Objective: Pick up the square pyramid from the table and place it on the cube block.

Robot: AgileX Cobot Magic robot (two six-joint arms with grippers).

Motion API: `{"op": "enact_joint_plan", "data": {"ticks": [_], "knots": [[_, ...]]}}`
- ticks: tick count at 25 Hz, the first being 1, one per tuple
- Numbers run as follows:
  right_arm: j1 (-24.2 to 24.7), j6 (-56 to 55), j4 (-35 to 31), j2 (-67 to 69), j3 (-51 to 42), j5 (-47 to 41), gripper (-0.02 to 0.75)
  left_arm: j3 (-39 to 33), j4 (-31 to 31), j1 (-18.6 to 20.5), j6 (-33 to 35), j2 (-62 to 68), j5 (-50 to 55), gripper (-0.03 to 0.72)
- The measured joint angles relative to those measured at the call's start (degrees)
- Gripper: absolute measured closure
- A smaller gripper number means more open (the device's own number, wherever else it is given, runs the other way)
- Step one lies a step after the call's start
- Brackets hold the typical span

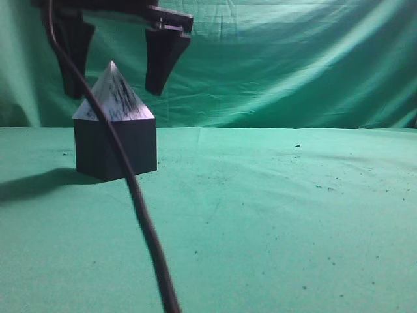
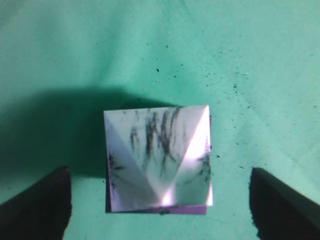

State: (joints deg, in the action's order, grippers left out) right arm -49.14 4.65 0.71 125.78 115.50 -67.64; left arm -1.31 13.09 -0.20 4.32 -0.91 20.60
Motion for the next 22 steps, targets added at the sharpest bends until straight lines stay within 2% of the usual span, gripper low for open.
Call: {"op": "enact_joint_plan", "data": {"ticks": [5,9,12,13,17,19,20,22], "knots": [[0.0,-0.1,-0.1,-0.7,8.8,-3.2,0.092,0.0,0.0,0.0,0.0,0.0,0.0,0.688],[0.1,-1.3,-0.5,-5.7,10.1,-3.8,0.346,0.0,0.0,0.0,0.0,0.0,0.0,0.688],[0.1,-2.7,-0.3,-10.7,9.7,-4.1,0.62,0.0,0.0,0.0,0.0,0.0,0.0,0.688],[0.1,-3.0,-0.4,-12.7,9.2,-4.3,0.657,0.0,0.0,0.0,0.0,0.0,0.0,0.688],[0.1,-3.1,-1.3,-22.1,5.2,-4.8,0.655,0.0,0.0,0.0,0.0,0.0,0.0,0.688],[0.1,-3.2,-1.3,-27.9,1.0,-5.0,0.655,0.0,0.0,0.0,0.0,0.0,0.0,0.688],[0.1,-3.4,-1.3,-31.3,-1.2,-5.0,0.696,0.0,0.0,0.0,0.0,0.0,0.0,0.688],[0.1,-3.9,-1.3,-38.4,-7.6,-4.7,0.677,0.0,0.0,0.0,0.0,0.0,0.0,0.688]]}}
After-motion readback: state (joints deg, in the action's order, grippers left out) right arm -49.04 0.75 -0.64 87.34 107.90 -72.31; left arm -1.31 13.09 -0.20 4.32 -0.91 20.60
